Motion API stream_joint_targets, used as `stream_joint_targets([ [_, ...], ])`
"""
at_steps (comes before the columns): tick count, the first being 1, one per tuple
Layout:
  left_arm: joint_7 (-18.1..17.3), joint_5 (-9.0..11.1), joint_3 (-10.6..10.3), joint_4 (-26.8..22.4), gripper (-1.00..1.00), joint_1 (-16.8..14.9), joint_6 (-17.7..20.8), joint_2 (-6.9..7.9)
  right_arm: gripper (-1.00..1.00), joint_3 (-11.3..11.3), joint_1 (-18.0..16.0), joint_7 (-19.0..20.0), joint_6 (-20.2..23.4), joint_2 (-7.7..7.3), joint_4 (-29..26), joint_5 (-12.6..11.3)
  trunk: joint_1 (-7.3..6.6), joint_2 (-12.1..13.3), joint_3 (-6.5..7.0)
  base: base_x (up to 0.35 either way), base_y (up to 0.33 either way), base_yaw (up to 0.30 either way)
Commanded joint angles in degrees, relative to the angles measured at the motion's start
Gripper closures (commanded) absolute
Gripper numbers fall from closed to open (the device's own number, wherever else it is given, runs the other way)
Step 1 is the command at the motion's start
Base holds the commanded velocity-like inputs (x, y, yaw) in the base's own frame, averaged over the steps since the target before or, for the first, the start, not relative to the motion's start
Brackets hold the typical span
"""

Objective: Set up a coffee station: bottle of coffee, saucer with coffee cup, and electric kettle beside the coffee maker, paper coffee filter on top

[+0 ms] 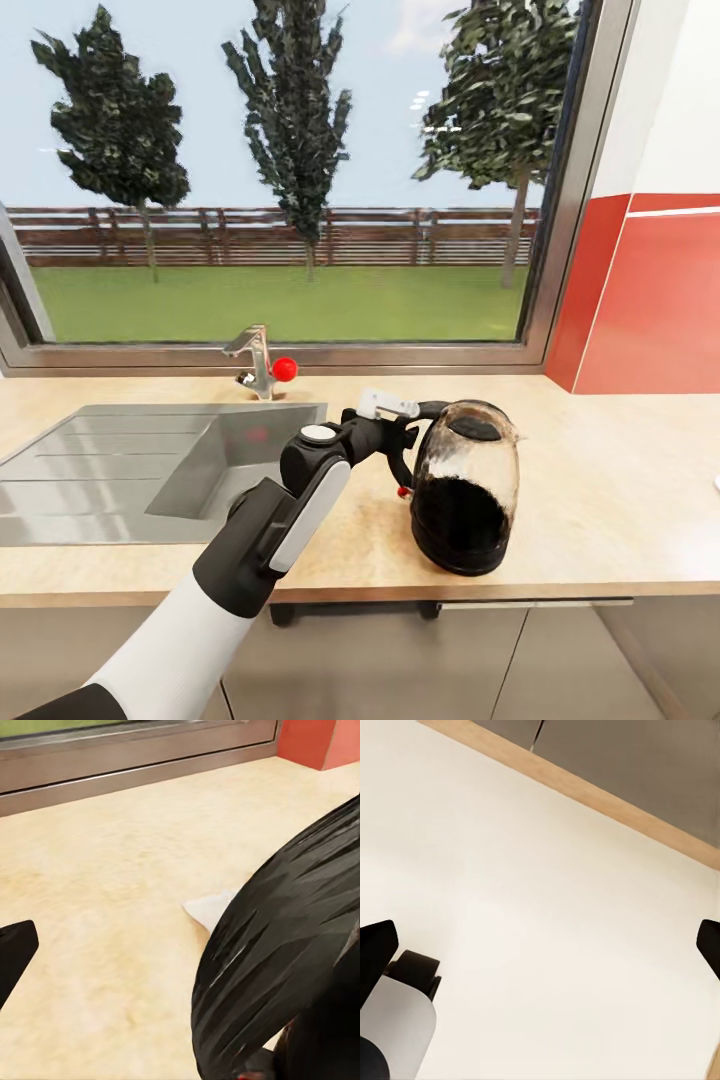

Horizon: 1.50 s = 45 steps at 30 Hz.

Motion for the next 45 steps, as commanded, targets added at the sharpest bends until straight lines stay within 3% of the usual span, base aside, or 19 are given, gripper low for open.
stream_joint_targets([
  [1,0.5,0.6,-0.2,0.0,1.0,0.0,0.0,0.0,-1.0,-0.1,0.0,0.0,-0.2,-0.01,0.0,0.5,0.0,0.0,-0.06,0.006,0.0,0.0],
  [6,0.6,0.8,-3.0,0.0,1.0,0.0,-2.3,0.0,-1.0,-0.1,0.0,0.0,-0.2,-0.01,0.0,0.5,0.0,0.0,-0.06,0.001,0.0,0.0],
  [12,0.6,1.0,-3.3,0.0,1.0,0.0,-2.4,0.0,-1.0,-0.1,-0.1,0.0,-0.2,0.0,-0.1,0.5,0.0,0.0,-0.06,0.0,0.0,0.0],
  [17,0.8,3.2,-3.3,2.7,1.0,0.0,-2.6,0.0,-1.0,-0.1,-0.1,0.0,-0.2,0.04,-0.1,0.5,0.0,0.0,-0.06,0.0,0.0,0.0],
  [27,1.6,2.9,-2.4,2.7,1.0,0.0,-2.5,0.0,-1.0,-0.1,0.0,0.0,-0.2,0.05,-0.1,0.5,0.0,0.0,-0.06,0.0,0.0,0.0],
  [30,3.8,2.8,-2.0,2.2,1.0,0.0,-2.5,0.0,-1.0,-0.1,0.0,0.0,-0.2,0.05,-0.1,0.5,0.0,0.0,-0.06,0.0,0.0,0.0],
  [32,7.8,2.9,-1.9,1.1,1.0,-0.1,-2.4,0.0,-1.0,-0.1,0.0,0.0,-0.2,0.11,-0.1,0.5,0.0,0.0,-0.06,0.0,0.0,0.0],
  [45,8.1,3.0,0.9,-2.6,1.0,-0.7,-2.1,0.0,-1.0,-0.1,0.0,0.0,-0.2,0.22,-0.2,0.5,0.0,0.0,-0.06,0.0,0.0,0.0],
])
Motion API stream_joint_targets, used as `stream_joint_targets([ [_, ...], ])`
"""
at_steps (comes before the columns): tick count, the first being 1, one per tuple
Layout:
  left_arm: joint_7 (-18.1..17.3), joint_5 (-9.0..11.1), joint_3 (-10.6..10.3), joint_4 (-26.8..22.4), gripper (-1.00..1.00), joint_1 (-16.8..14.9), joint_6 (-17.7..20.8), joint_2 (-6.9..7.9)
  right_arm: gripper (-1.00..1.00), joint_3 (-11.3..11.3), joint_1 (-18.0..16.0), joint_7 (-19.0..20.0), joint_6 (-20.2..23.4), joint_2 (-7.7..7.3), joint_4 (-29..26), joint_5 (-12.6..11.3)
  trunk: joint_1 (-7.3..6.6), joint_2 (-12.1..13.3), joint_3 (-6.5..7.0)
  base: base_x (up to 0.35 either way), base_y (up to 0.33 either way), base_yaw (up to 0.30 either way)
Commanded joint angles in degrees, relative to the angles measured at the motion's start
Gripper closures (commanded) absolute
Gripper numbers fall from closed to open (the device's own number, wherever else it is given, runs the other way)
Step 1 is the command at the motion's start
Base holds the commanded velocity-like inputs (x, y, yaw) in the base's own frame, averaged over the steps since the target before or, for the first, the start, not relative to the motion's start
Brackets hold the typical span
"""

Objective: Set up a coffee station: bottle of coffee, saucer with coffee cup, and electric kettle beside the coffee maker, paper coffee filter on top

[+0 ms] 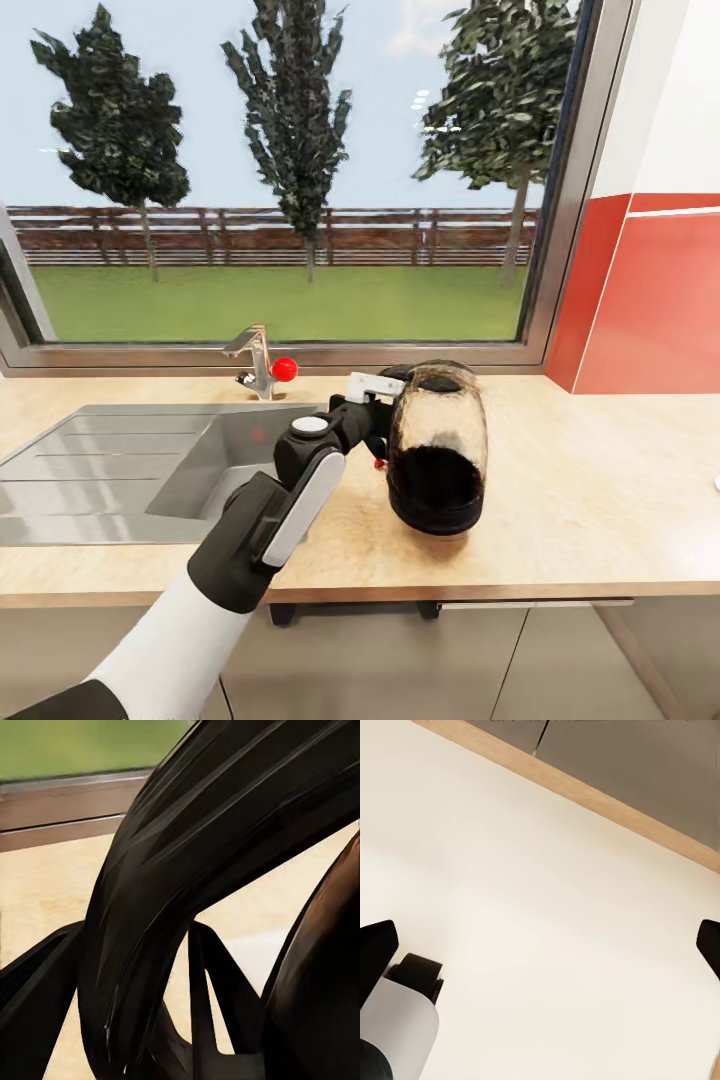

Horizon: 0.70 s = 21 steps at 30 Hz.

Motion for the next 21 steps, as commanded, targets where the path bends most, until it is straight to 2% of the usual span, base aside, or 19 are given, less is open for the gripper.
stream_joint_targets([
  [1,0.6,0.5,0.1,-0.1,1.0,-0.1,0.1,0.0,-1.0,-0.1,0.0,0.0,-0.2,-0.01,0.0,0.5,0.0,0.0,-0.06,0.0,0.0,0.0],
  [7,0.6,0.5,1.4,-0.2,1.0,-0.2,0.1,0.0,-1.0,-0.1,0.0,0.0,-0.2,-0.01,-0.1,0.5,0.0,0.0,-0.06,0.0,0.0,0.0],
  [13,0.6,0.6,1.6,-0.2,1.0,-0.2,0.1,0.0,-1.0,-0.1,0.0,0.0,-0.2,0.0,-0.1,0.5,0.0,0.0,-0.06,-0.018,0.0,0.0],
  [21,0.6,0.6,1.6,-0.2,1.0,-0.2,0.1,0.0,-1.0,-0.1,0.0,0.0,-0.2,0.05,-0.1,0.5,0.0,0.0,-0.06,-0.297,0.0,0.004],
])
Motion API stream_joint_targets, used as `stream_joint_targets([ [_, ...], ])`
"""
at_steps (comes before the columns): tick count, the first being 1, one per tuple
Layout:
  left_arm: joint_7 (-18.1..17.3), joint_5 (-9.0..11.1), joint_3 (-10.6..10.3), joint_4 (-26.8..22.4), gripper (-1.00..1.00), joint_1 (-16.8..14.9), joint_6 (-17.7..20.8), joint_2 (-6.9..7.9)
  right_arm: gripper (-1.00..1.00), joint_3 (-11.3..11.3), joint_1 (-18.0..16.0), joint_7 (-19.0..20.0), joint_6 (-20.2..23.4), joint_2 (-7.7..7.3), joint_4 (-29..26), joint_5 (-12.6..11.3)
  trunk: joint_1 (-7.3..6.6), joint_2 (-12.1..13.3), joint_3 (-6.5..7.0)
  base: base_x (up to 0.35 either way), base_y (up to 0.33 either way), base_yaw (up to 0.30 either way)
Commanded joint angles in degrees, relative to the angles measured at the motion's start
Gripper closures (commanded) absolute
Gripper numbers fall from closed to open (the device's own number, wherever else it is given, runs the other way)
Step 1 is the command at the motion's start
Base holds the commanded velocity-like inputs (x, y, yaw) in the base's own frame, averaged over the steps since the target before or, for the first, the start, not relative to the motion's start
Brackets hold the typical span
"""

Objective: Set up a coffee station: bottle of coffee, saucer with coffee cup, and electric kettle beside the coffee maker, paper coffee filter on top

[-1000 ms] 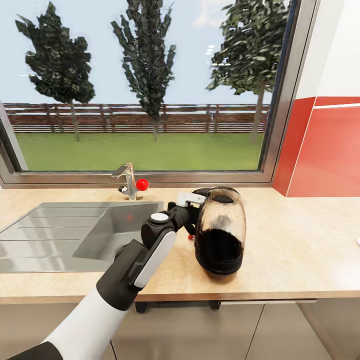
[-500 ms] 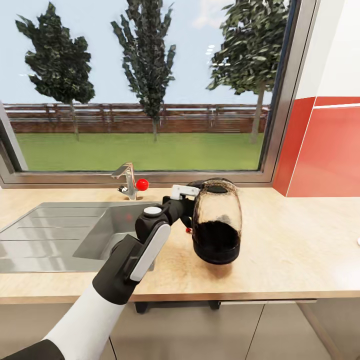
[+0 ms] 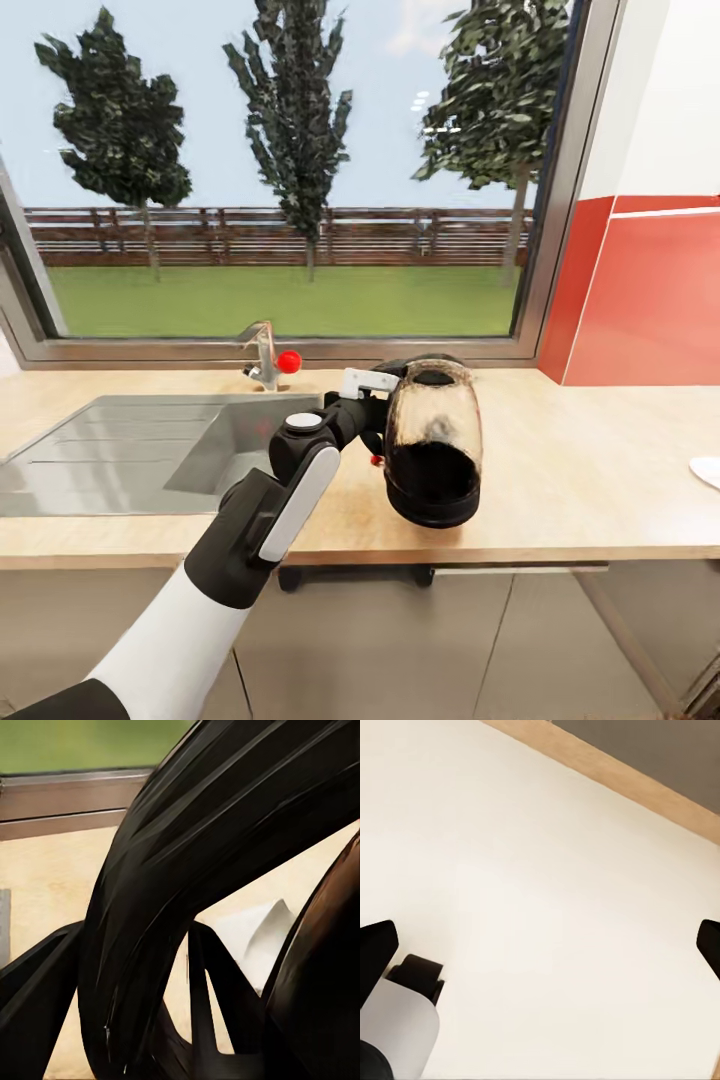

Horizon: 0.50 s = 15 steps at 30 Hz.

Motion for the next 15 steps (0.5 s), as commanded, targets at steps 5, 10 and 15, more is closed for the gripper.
stream_joint_targets([
  [5,0.6,0.4,-0.1,-0.1,1.0,-0.1,0.1,0.0,-1.0,-0.2,0.0,0.0,-0.2,-0.07,0.0,0.6,-0.04,0.0,-0.06,-0.34,0.008,0.249],
  [10,0.6,0.5,-0.1,0.0,1.0,0.0,0.1,0.0,-1.0,-0.2,0.0,0.0,-0.2,-0.08,0.0,0.6,-0.04,0.0,-0.06,-0.305,0.128,0.29],
  [15,0.6,0.5,-0.2,0.0,1.0,0.0,0.1,0.0,-1.0,-0.2,0.0,0.0,-0.2,-0.16,0.0,0.6,-0.04,0.0,-0.06,-0.264,0.191,0.291],
])
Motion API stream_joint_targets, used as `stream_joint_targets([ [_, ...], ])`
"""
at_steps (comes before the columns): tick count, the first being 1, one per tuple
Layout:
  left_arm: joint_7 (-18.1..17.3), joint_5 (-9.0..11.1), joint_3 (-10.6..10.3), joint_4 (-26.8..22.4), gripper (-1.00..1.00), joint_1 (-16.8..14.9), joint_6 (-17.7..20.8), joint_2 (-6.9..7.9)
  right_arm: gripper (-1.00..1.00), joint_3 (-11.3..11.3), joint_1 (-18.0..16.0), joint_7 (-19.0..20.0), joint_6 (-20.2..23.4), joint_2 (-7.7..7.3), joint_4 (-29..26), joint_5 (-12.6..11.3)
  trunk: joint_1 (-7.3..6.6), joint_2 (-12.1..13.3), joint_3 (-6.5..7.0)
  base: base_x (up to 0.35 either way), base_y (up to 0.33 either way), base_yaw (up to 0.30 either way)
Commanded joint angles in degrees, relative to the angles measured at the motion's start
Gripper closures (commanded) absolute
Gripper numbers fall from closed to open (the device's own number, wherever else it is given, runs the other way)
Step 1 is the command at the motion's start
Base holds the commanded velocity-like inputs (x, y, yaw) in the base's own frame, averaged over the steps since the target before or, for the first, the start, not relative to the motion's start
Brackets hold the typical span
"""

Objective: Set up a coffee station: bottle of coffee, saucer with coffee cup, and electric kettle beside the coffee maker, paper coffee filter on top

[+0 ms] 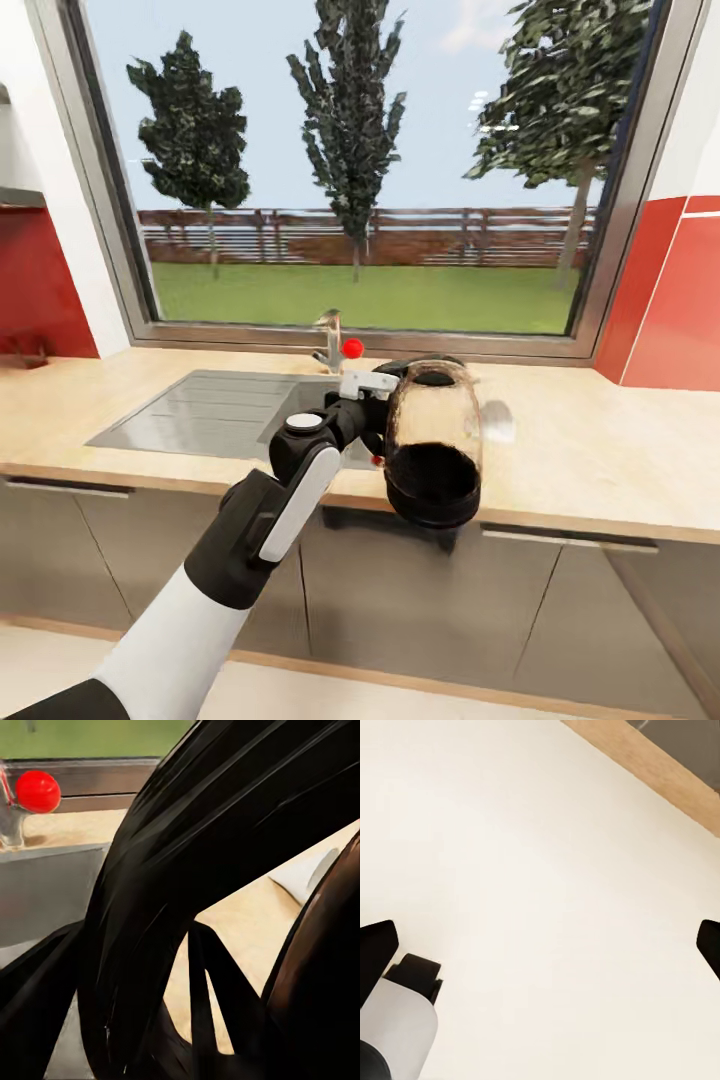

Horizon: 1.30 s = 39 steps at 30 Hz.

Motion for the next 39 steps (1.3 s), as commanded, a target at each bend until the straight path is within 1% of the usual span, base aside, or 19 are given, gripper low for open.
stream_joint_targets([
  [1,0.6,0.4,-0.1,0.0,1.0,-0.1,0.1,-0.01,-1.0,-0.2,0.0,0.0,-0.2,-0.03,0.0,0.5,-0.03,0.0,-0.09,-0.258,0.197,0.265],
  [26,0.6,0.4,-0.4,0.0,1.0,-0.1,-0.1,-0.01,-1.0,-0.2,0.0,0.1,-0.2,0.06,0.2,0.5,-0.03,0.0,-1.95,-0.254,0.195,0.18],
  [31,0.6,0.4,-0.5,0.0,1.0,-0.1,-0.1,-0.01,-1.0,-0.2,0.0,0.0,-0.2,0.06,0.1,0.5,-0.03,0.0,-2.03,-0.059,0.035,0.25],
  [39,0.6,0.4,-0.5,0.0,1.0,-0.1,-0.2,-0.01,-1.0,-0.2,0.0,0.0,-0.2,0.06,0.0,0.5,-0.03,0.0,-2.04,-0.002,0.001,0.091],
])
